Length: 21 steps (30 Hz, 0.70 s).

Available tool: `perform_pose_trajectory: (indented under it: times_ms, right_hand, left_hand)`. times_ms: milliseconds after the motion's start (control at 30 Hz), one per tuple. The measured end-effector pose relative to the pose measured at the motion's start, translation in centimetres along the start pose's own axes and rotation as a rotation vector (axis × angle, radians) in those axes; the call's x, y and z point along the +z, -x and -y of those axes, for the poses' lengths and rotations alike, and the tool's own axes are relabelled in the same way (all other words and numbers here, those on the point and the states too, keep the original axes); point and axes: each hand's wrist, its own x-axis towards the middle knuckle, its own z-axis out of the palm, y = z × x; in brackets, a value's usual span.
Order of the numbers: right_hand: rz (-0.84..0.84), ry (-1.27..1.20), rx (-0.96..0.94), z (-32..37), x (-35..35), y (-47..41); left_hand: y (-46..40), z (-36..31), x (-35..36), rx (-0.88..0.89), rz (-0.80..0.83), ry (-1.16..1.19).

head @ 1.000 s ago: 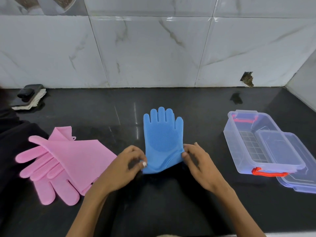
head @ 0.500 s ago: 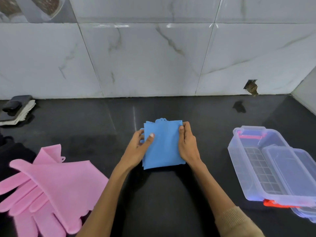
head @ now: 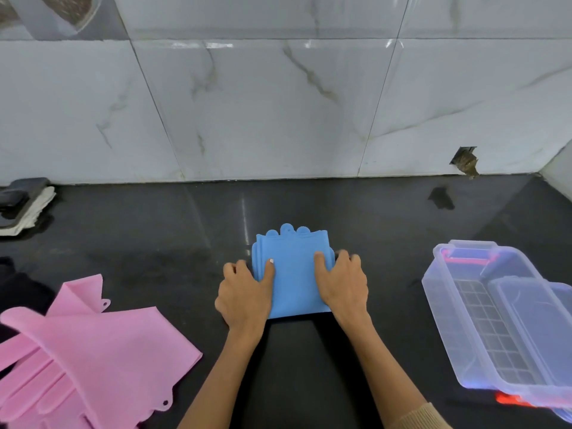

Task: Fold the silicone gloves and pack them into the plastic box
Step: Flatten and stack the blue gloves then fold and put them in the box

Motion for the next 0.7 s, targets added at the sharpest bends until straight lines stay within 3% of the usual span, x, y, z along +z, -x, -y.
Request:
perform_pose_trajectory:
  times_ms: [200, 333, 467, 700]
  right_hand:
    - [0.240, -0.145, -0.021, 0.5, -1.0, -0.5]
    - [0.382, -0.388, -0.034, 0.2, -1.8, -0.1]
    - [0.533, -0.579, 0.002, -0.6, -2.3, 1.4]
    - [0.649, -0.715, 0.131, -2.5, -1.1, 4.6]
  left_hand:
    - [-0.4, -1.4, 0.1, -0.018, 0.182, -0.024]
    - [0.5, -1.2, -0.7, -0.057, 0.235, 0.230]
    - [0.8, 1.1, -1.6, -0.168, 0.437, 0.651]
    - [2.9, 4.8, -2.6, -0.264, 0.512, 0.706]
